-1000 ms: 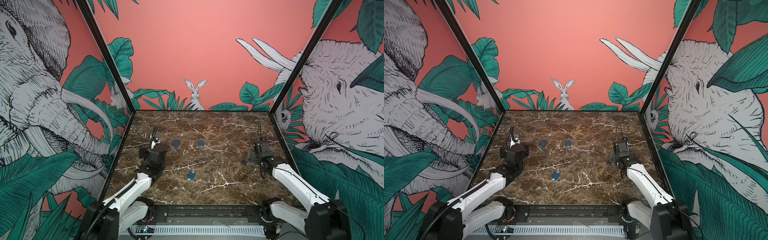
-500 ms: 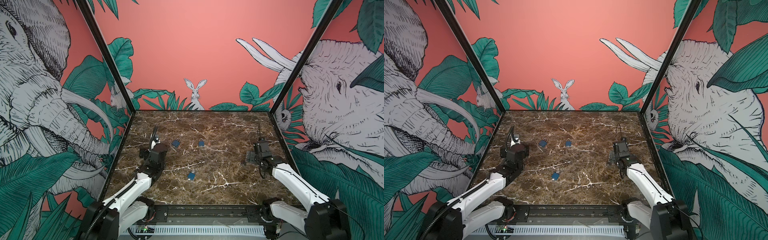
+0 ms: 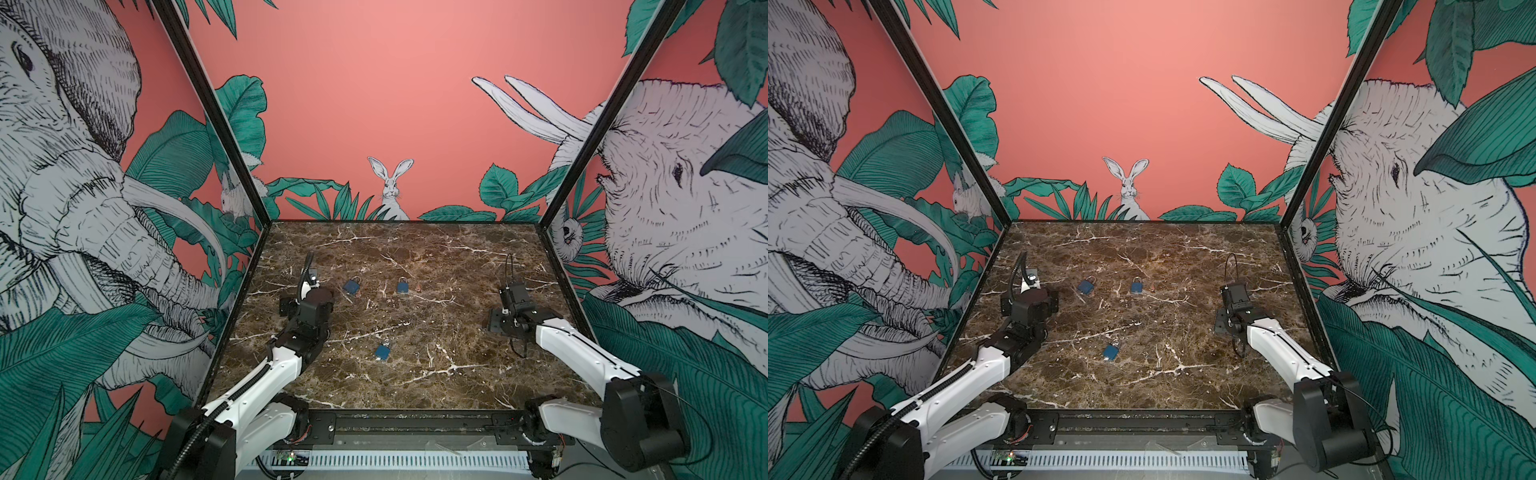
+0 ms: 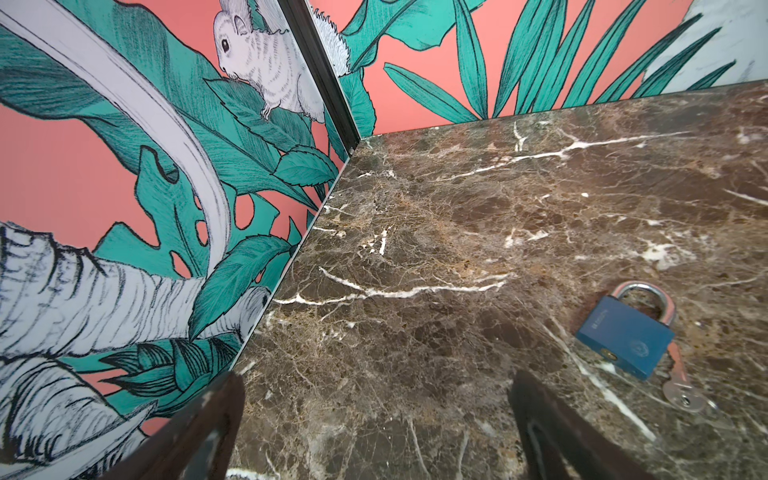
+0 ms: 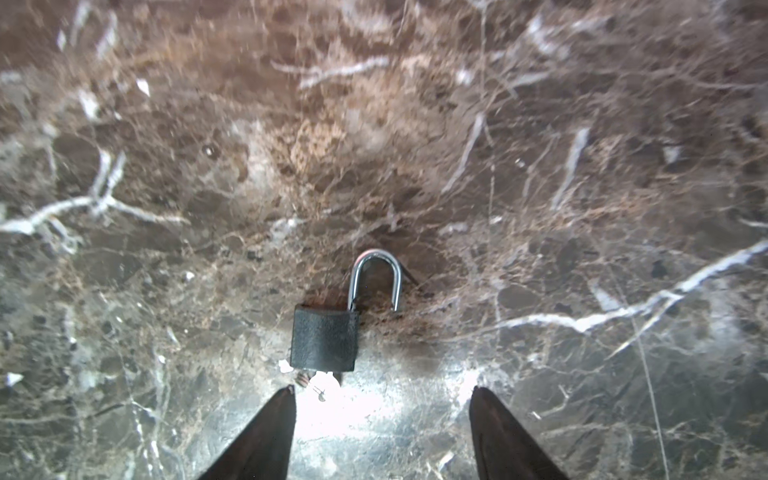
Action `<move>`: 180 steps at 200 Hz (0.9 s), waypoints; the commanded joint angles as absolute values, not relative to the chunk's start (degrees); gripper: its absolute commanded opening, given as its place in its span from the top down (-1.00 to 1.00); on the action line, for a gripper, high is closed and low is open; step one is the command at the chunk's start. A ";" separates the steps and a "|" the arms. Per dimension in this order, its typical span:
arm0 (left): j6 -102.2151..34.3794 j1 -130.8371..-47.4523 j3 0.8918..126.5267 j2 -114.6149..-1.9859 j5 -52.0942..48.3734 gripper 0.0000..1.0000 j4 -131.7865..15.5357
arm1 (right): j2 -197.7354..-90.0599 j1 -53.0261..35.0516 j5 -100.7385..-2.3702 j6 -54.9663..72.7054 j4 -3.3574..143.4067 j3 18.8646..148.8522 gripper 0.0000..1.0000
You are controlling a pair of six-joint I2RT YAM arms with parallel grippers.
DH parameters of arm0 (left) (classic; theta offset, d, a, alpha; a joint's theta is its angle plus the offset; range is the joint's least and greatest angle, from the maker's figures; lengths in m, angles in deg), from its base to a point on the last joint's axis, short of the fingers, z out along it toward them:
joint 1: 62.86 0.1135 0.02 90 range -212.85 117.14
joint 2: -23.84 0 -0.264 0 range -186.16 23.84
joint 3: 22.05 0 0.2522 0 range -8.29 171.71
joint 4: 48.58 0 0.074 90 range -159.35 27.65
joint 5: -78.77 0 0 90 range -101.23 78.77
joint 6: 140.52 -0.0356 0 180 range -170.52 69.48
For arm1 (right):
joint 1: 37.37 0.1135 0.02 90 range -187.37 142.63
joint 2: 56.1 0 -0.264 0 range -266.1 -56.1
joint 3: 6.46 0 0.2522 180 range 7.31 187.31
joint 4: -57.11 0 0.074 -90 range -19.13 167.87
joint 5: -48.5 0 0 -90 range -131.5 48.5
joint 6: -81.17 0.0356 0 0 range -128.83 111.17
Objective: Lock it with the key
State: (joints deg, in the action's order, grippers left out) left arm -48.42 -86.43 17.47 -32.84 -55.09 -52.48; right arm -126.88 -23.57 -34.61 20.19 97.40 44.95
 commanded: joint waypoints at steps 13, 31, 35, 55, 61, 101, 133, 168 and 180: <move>-46.88 -86.14 18.12 -31.23 -54.56 -0.99 -53.31 | -128.86 -23.83 -38.34 22.25 97.32 45.12 -0.20; -46.49 -86.15 18.09 -31.01 -54.39 -0.99 -53.41 | -129.25 -23.80 -38.82 22.37 96.76 45.10 -0.19; -46.48 -86.09 18.06 -30.97 -54.30 -0.99 -53.39 | -129.27 -23.80 -38.94 22.29 96.65 45.02 -0.19; -45.92 -86.15 18.08 -30.76 -54.21 -0.99 -53.68 | -130.11 -23.79 -39.45 22.21 96.29 45.16 -0.19; -45.78 -86.16 18.08 -30.67 -54.21 -0.99 -53.73 | -130.75 -23.83 -39.79 22.08 96.15 45.38 -0.19; -44.38 -86.15 18.02 -30.27 -53.33 -0.99 -54.39 | -135.00 -23.75 -41.48 21.90 95.51 46.76 -0.19; -43.63 -86.14 17.80 -29.74 -52.59 -0.99 -54.77 | -137.49 -23.74 -42.03 22.20 94.18 47.58 -0.17; -42.69 -86.15 17.65 -28.64 -51.80 -0.99 -55.60 | -139.30 -23.66 -41.98 22.07 93.42 48.48 -0.16; -42.23 -86.10 17.57 -28.31 -51.42 -0.99 -55.90 | -139.97 -23.59 -41.95 21.93 93.25 48.97 -0.16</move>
